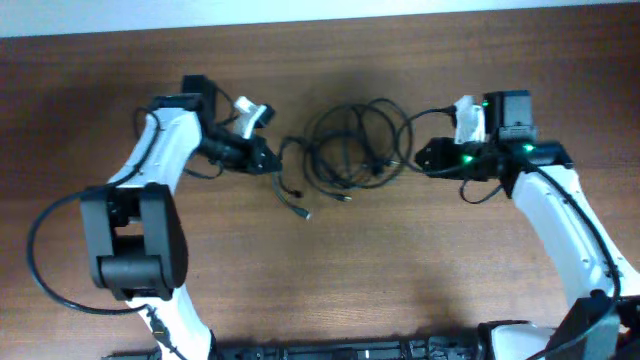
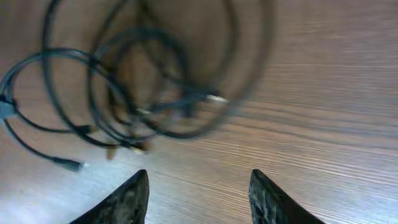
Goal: Untangle cables
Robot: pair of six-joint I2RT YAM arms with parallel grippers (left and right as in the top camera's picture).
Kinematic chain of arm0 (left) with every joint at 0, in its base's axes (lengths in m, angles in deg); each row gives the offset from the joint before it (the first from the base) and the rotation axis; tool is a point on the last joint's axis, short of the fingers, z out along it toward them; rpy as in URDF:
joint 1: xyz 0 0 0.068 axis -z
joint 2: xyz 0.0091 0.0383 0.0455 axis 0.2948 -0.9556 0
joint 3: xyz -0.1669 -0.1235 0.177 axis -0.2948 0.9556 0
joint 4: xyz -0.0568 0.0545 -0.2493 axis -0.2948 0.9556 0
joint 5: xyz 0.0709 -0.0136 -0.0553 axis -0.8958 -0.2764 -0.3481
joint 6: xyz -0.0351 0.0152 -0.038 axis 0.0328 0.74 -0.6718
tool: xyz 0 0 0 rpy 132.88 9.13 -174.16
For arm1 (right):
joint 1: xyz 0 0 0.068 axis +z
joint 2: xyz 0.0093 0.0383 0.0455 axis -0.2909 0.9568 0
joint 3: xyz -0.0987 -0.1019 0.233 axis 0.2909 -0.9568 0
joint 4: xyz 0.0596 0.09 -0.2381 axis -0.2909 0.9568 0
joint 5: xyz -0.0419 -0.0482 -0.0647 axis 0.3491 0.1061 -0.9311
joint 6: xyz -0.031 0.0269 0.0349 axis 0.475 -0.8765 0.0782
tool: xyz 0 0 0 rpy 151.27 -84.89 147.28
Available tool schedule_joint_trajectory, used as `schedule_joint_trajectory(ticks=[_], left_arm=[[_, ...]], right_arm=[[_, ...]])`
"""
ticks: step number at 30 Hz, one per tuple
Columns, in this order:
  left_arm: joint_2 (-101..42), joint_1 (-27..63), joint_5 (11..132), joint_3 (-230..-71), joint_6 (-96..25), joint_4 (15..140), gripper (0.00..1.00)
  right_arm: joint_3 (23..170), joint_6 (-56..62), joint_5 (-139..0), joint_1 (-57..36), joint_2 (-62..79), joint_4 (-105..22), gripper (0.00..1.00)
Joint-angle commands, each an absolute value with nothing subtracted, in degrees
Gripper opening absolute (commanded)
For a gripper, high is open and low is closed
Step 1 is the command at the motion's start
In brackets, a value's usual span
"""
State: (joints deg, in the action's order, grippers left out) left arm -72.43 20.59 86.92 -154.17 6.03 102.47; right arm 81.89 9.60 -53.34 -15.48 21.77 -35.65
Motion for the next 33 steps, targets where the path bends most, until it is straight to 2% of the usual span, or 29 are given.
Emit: schedule_joint_trajectory(ticks=[1,2,3,4,5,6,9,12,13,17,21,27,28,29,30,31,32,33], left_arm=[[-70.5,21.3,75.9,-155.0,3.3,102.7,0.64],[-70.5,21.1,76.0,-155.4,3.0,102.7,0.70],[-70.5,21.1,76.4,-157.2,1.5,102.7,0.80],[-70.5,21.1,77.0,-158.7,1.5,102.7,0.80],[-70.4,21.1,80.0,-161.5,1.5,102.5,0.92],[-70.4,21.4,83.8,-164.0,1.5,101.4,0.99],[-70.5,23.9,94.4,-165.7,1.5,92.5,0.99],[-70.5,29.1,95.2,-165.7,1.4,85.3,0.99],[-70.5,31.3,93.5,-165.7,1.1,83.6,0.99],[-71.1,43.4,70.7,-165.7,-5.9,76.7,0.99],[-73.1,49.4,56.7,-165.7,-12.8,75.9,0.99],[-76.5,51.7,51.7,-165.7,-14.8,76.7,0.99],[-76.6,51.7,51.7,-165.7,-14.9,77.4,0.89],[-76.6,51.7,51.7,-165.7,-14.9,78.4,0.74],[-76.7,51.7,51.7,-165.7,-14.9,80.6,0.48],[-76.7,51.7,51.7,-165.7,-14.9,83.1,0.11],[-76.6,51.6,52.0,-165.7,-14.9,84.8,0.00],[-76.0,51.6,53.2,-165.8,-14.8,86.6,0.00]], right_arm=[[82.9,10.1,-52.6,-14.3,22.7,-35.7,0.95],[82.9,10.1,-52.6,-14.3,22.7,-35.4,0.98],[82.9,10.1,-52.6,-14.3,22.7,-35.3,0.98],[82.9,10.1,-52.6,-14.3,22.7,-35.3,0.98],[82.9,10.1,-52.6,-14.3,22.7,-35.4,0.98],[82.9,10.1,-52.6,-14.3,22.7,-35.3,0.98],[82.9,9.7,-54.7,-14.3,22.7,-34.9,0.98],[82.9,1.1,-67.8,-14.3,22.7,-31.0,0.98],[82.9,1.0,-69.7,-14.3,22.7,-29.9,0.99],[82.9,1.0,-72.0,-14.4,22.7,-28.3,0.99],[82.9,1.0,-74.9,-14.4,22.7,-26.4,0.99],[82.9,1.0,-75.2,-14.4,22.7,-26.1,0.99],[82.9,1.0,-75.3,-14.4,22.7,-26.1,0.99],[82.9,1.0,-75.3,-14.4,22.7,-26.1,0.99],[82.9,1.0,-75.3,-14.4,22.7,-26.0,0.99],[82.9,1.0,-75.3,-14.4,22.7,-26.1,0.99],[82.9,1.0,-75.3,-14.4,22.7,-26.3,0.99],[82.9,1.0,-74.9,-14.4,22.7,-27.2,0.99]])
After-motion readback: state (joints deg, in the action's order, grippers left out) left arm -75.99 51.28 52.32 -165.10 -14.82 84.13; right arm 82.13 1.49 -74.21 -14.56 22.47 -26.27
